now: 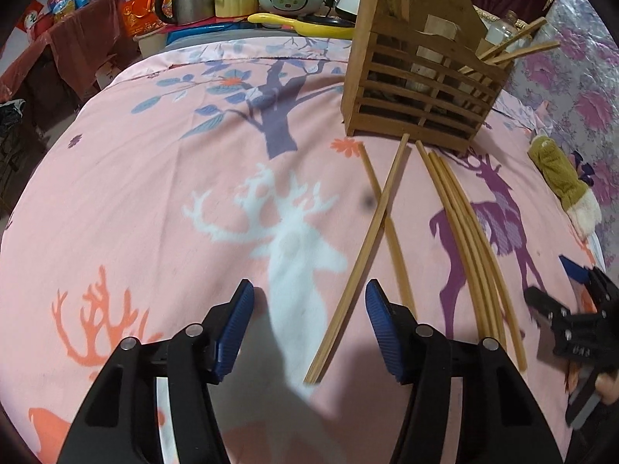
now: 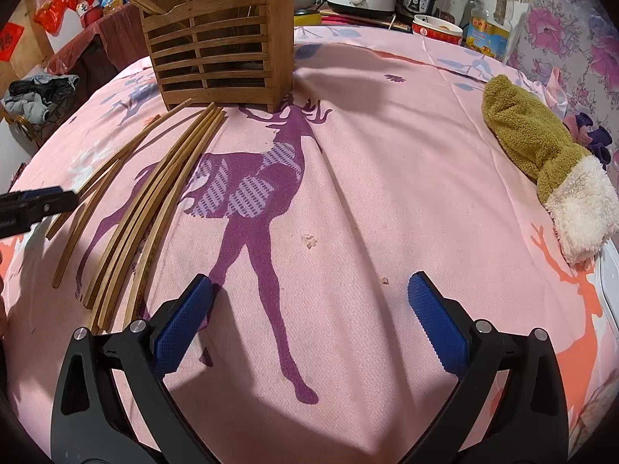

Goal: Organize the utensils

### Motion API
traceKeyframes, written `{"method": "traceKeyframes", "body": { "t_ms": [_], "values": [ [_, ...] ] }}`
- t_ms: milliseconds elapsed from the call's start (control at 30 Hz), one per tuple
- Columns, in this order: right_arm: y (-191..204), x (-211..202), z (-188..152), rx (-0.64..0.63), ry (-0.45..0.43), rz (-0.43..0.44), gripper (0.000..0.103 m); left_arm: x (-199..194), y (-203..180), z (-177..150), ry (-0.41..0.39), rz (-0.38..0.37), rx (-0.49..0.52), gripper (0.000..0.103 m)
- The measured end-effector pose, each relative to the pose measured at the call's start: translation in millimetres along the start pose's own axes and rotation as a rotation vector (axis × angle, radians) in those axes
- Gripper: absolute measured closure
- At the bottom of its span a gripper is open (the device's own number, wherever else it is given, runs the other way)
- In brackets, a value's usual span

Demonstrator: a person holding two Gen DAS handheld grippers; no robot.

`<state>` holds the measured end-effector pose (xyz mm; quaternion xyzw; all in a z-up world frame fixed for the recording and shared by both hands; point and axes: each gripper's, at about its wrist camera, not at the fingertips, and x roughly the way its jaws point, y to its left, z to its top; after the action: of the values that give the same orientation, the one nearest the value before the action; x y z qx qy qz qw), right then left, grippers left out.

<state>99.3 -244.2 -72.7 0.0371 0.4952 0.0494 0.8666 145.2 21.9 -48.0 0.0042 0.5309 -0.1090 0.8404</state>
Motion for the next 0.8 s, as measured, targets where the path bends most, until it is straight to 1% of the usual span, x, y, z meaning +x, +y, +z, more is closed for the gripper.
{"method": "traceKeyframes", "body": {
  "t_ms": [67, 100, 133, 167, 200, 233, 333, 467, 567, 600, 667, 700, 733, 800],
  "values": [
    [0, 0, 0, 0.0, 0.0, 0.0, 0.005, -4, 0, -8, -0.002, 0.009, 0.022, 0.05],
    [0, 0, 0, 0.0, 0.0, 0.0, 0.005, -7, -1, -13, -0.006, 0.024, 0.043, 0.056],
    [0, 0, 0, 0.0, 0.0, 0.0, 0.005, -9, -3, -17, -0.012, 0.045, 0.066, 0.066],
    [0, 0, 0, 0.0, 0.0, 0.0, 0.005, -10, -4, -20, -0.017, 0.059, 0.078, 0.072],
    [0, 0, 0, 0.0, 0.0, 0.0, 0.005, -13, -5, -24, -0.023, 0.064, 0.09, 0.085],
    [0, 0, 0, 0.0, 0.0, 0.0, 0.005, -14, -5, -25, -0.024, 0.051, 0.091, 0.093],
    [0, 0, 0, 0.0, 0.0, 0.0, 0.005, -17, -1, -23, -0.031, 0.049, 0.07, 0.093],
    [0, 0, 0, -0.001, 0.001, 0.0, 0.005, -14, 7, -21, -0.012, 0.025, 0.034, 0.093],
    [0, 0, 0, 0.0, 0.001, 0.0, 0.005, -14, 6, -21, -0.015, 0.032, 0.039, 0.091],
    [0, 0, 0, -0.001, 0.001, 0.0, 0.005, -14, 5, -21, -0.017, 0.036, 0.05, 0.089],
    [0, 0, 0, -0.001, 0.001, 0.001, 0.005, -14, 1, -23, -0.023, 0.053, 0.069, 0.088],
    [0, -1, 0, 0.0, 0.001, 0.001, 0.005, -14, -1, -25, -0.024, 0.058, 0.076, 0.089],
    [0, -1, -1, -0.001, 0.001, 0.001, 0.005, -15, -2, -26, -0.025, 0.06, 0.084, 0.092],
    [0, -1, -1, -0.002, 0.0, 0.003, 0.005, -17, -3, -30, -0.025, 0.046, 0.084, 0.095]
  ]
}}
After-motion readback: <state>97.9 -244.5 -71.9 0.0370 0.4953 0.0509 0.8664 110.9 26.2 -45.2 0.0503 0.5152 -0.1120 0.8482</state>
